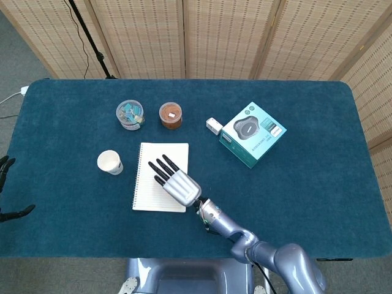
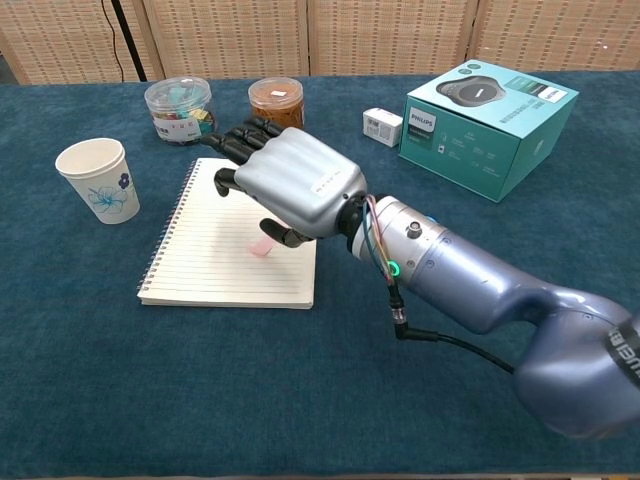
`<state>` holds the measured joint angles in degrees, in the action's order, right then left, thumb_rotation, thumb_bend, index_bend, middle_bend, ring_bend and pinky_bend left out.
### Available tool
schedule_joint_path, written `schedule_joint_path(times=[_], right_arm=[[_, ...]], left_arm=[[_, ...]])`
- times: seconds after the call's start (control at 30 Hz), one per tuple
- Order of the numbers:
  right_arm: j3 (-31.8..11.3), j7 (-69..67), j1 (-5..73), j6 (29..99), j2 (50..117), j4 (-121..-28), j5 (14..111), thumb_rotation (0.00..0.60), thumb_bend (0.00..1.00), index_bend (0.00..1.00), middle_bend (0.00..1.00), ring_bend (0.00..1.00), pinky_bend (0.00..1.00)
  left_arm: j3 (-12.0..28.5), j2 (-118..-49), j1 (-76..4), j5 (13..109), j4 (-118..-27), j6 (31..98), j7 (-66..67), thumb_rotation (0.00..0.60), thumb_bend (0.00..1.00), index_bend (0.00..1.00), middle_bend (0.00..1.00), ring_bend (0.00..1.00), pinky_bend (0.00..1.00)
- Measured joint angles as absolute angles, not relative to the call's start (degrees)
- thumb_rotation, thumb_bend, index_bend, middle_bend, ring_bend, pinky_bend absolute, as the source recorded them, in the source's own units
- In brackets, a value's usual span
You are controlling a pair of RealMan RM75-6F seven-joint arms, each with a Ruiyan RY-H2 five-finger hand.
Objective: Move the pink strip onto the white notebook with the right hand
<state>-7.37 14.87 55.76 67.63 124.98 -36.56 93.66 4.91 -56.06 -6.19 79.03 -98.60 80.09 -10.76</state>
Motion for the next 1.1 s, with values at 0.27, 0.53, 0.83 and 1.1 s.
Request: schedule_joint_path(times=[0.27,0.53,0.83,1.1], right_arm=[[-8.27,15.40,55.77,71.14,120.71,-40.48,94.34,0.600,0.52,0.18,0.00,0.00,0.00],[-8.90,16.83,53.71,73.81,110.10,-50.03,94.44,0.600,0.49,0.14,0.00,0.00,0.00],[-8.47,19.80,47.16,75.33,94.49,-65.85,91.88,0.600,0.01,0.07,0.00,0.00,0.00],[-7.22,21.89,38.83,77.33,81.96,-78.22,87.61,0.600,0.00,0.04,0.00,0.00,0.00]], left_arm=[[4.81,-56.19,-6.28,79.60,-98.37,80.10,-10.87,0.600,0.00,0.00,0.00,0.00,0.00],[4.41,-56.28,-7.14,82.39,-97.51,79.81,-11.27,0.600,0.00,0.00,0.00,0.00,0.00],[5.08,-56.85,-10.73,87.38,-96.58,78.39,-12.20,0.600,0.00,0.00,0.27,0.22,0.14],[6.25,-57.43,-13.84,90.58,-97.71,78.53,-6.91,0.600,0.00,0.00,0.64,0.52,0.54]])
